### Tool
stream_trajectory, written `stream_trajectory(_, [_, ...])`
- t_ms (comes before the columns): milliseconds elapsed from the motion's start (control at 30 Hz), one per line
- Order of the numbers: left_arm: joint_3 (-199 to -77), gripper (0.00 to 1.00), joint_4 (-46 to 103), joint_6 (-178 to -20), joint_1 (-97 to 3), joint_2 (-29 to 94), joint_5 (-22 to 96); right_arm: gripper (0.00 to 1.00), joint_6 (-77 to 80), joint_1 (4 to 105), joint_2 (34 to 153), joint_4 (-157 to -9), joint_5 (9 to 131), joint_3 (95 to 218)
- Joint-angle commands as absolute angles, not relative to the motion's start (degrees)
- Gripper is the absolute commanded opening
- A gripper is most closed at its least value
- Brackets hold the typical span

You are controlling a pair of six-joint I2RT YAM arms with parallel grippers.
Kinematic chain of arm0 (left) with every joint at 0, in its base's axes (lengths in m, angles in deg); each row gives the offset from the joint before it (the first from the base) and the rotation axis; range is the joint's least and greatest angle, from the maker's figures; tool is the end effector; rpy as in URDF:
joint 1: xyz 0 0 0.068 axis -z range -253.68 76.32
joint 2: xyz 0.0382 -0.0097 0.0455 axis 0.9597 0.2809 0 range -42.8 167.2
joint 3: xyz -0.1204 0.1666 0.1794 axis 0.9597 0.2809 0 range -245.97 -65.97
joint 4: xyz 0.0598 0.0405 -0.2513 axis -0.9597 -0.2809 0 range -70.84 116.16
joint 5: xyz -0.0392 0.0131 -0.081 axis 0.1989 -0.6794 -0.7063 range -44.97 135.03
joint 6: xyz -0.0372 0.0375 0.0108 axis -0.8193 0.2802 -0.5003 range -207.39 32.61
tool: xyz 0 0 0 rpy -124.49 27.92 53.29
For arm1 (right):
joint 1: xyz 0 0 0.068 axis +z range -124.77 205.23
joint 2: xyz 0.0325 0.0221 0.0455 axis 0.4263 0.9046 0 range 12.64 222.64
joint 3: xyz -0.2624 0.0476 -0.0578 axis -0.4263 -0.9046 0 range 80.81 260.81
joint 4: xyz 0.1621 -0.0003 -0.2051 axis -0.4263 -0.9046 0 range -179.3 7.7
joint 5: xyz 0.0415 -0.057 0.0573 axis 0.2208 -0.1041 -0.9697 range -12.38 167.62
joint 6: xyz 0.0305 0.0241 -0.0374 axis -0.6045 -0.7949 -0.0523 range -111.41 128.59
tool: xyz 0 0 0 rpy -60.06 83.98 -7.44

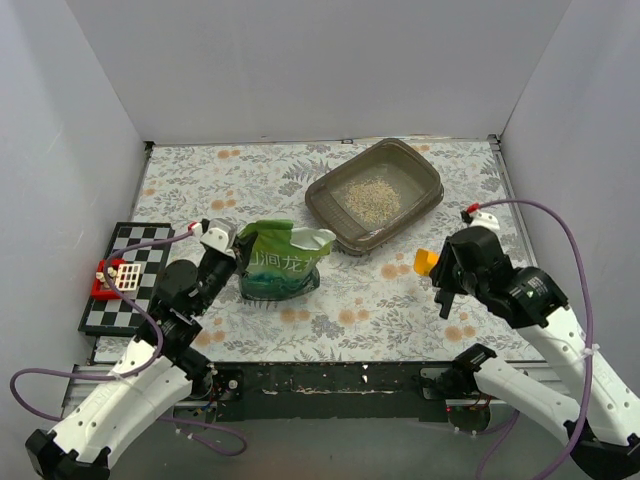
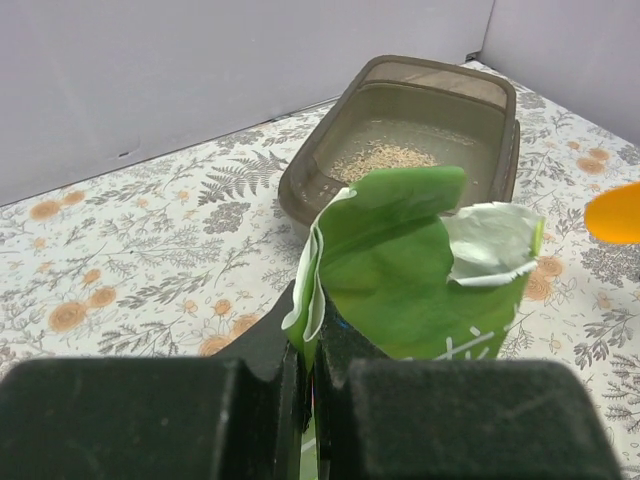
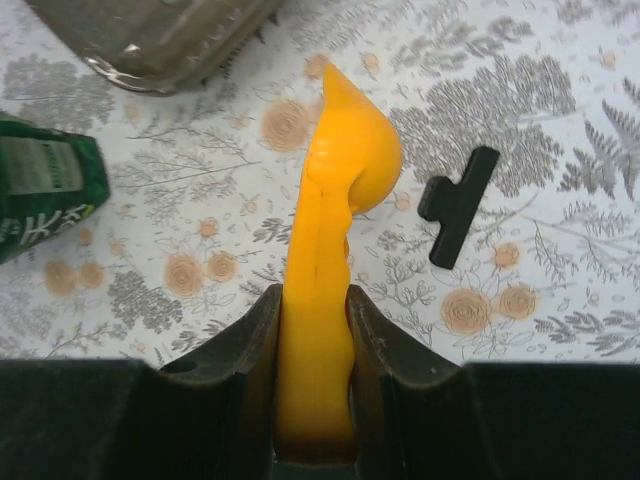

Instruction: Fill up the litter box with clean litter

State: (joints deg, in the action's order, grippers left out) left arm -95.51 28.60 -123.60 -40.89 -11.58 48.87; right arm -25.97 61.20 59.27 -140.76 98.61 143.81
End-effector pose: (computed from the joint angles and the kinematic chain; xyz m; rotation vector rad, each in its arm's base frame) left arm 0.1278 -0.0795 0.3046 -0.1037 1.6254 -0.8894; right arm 0.1178 0.0697 0.3601 0.1575 2.2521 0.2370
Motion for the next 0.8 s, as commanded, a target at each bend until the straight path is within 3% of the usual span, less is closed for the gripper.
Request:
stream_trajectory(0, [-97.97, 0.00, 30.47, -123.16, -41.34, -15.29, 52.77, 0.01, -36.66, 60.92, 54.04, -135.13, 104.76, 133.65])
stream_trajectory(400, [-90.58, 0.00, 33.54, -128.17, -41.34, -20.74, 40.21, 0.01, -45.56, 58.99, 58.24, -118.54, 126.04, 121.24])
stream_trajectory(700, [-90.31, 0.00, 39.78, -134.05, -41.34, -18.81, 24.92, 0.02, -34.48, 44.75, 74.14, -100.94, 116.30, 120.09])
stream_trajectory(767, [-91.10, 0.00, 41.28, -134.94, -41.34, -17.58, 23.16, 0.06, -33.25, 43.34, 77.92, -99.09, 114.37, 120.88])
